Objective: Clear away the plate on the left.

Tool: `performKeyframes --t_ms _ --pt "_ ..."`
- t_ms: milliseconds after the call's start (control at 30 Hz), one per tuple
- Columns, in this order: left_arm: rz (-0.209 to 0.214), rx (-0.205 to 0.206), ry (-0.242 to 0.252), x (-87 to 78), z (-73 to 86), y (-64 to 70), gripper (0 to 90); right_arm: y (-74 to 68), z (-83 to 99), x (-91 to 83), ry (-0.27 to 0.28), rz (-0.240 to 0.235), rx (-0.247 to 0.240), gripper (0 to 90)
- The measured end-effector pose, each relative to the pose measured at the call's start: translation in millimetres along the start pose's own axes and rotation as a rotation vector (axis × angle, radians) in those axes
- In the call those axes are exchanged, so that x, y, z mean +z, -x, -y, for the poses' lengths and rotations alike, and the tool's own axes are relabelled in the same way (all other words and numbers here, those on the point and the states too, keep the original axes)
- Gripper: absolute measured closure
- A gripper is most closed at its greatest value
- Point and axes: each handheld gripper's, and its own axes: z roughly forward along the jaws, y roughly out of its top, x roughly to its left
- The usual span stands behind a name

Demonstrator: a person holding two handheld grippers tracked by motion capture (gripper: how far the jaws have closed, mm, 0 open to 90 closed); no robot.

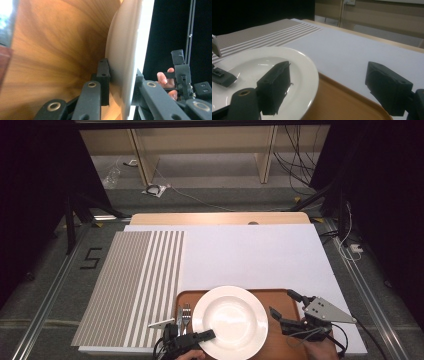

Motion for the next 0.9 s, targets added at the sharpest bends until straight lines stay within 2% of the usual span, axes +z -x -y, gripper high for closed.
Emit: performKeyframes --t_ms 567,900 --pt "-0.007 0.006 -0.050 12.3 6.1 -0.1 76.5 0.1 0.0 -0.4 0.002 0.000 -0.001 21.0" --pt "-0.018 -0.003 -0.057 13.8 7.4 -1.7 76.3 0.0 -0.1 -0.5 0.001 -0.001 0.000 21.0"
